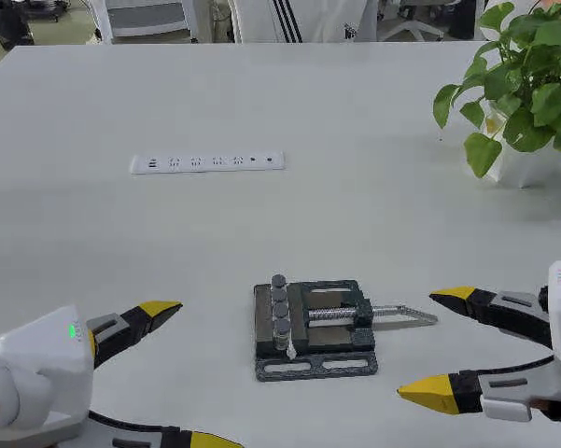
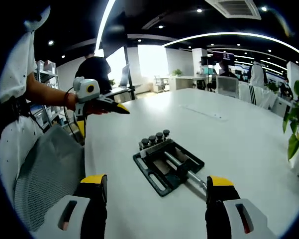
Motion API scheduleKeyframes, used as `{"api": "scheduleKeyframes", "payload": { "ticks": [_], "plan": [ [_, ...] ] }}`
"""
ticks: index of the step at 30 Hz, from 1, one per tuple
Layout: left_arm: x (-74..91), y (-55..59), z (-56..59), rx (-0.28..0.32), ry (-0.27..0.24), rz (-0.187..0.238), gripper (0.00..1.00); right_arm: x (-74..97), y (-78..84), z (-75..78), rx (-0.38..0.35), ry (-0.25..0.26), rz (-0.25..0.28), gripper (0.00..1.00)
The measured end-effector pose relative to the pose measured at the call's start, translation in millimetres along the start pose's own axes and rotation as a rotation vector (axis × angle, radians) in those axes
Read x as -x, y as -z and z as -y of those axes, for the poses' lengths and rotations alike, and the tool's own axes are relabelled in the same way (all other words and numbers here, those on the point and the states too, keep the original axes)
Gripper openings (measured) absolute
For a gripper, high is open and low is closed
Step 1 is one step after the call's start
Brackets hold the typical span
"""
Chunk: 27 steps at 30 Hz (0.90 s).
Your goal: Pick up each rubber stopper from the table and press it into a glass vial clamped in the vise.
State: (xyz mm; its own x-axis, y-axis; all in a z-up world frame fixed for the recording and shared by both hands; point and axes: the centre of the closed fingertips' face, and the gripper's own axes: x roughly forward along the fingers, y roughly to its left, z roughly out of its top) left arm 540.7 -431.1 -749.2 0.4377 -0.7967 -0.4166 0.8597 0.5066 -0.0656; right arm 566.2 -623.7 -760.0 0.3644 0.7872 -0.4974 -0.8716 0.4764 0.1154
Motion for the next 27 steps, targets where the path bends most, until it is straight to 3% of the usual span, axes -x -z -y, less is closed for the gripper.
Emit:
{"api": "scheduleKeyframes", "payload": {
  "ticks": [10,27],
  "plan": [
    [-6.6,3.9,2.3,0.012,-0.003,-0.012,0.99,2.6,12.5,-3.1,0.006,-0.01,-0.011,0.82],
    [-9.1,2.2,5.8,0.011,0.008,-0.017,0.99,7.6,9.4,-4.7,0.007,0.006,-0.002,0.81]
  ]
}}
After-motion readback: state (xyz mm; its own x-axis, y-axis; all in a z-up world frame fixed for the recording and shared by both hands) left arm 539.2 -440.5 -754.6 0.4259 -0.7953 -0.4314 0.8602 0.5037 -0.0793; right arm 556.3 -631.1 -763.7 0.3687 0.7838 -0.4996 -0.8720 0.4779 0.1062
